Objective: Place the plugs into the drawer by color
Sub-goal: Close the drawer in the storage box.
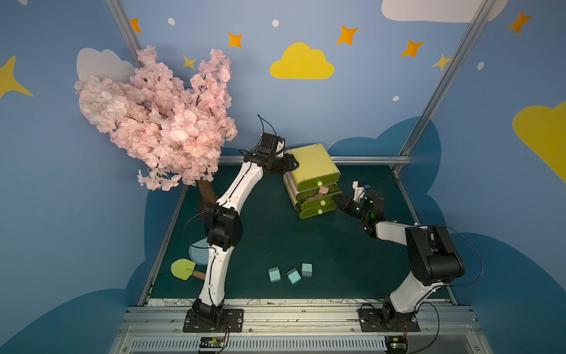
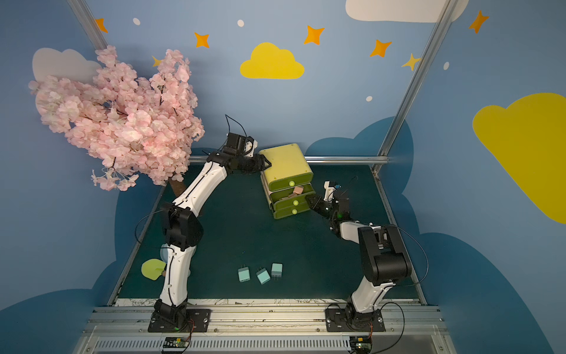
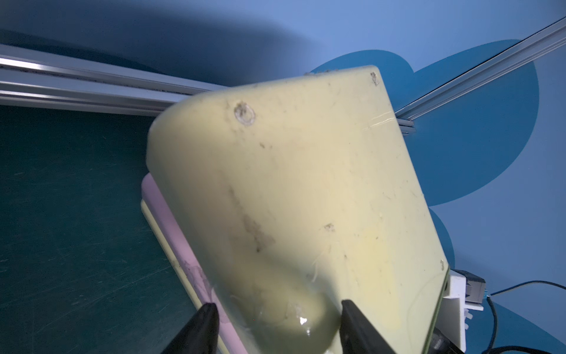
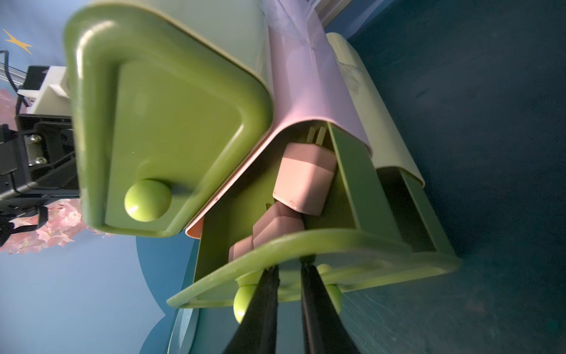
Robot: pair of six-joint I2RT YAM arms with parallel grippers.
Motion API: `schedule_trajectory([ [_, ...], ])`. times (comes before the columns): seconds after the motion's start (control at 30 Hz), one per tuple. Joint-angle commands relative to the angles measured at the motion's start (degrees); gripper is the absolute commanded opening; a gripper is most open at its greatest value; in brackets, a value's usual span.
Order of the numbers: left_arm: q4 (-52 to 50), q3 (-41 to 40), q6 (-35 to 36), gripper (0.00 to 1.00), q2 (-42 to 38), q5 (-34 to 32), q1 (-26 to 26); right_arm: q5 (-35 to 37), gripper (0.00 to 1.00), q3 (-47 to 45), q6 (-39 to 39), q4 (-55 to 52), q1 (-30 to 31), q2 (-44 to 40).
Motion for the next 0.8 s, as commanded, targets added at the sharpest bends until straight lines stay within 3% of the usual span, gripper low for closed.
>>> schedule_trajectory([
  [0.0, -4.07, -1.79, 0.51, 0.64, 1.56, -1.41, -0.38, 0.11, 0.19, 2.89, -1.48, -1.75, 1.21, 1.62],
  [0.6, -4.13, -2.05, 0.95, 0.65, 0.73, -1.40, -0.34, 2.26, 0.20, 13.46, -3.20, -4.18, 3.96, 8.67],
  [0.77, -3.81, -1.67, 1.88, 0.73, -1.43, -1.98, -0.62, 1.49, 0.23, 13.15, -2.98, -2.81, 3.99, 9.49],
])
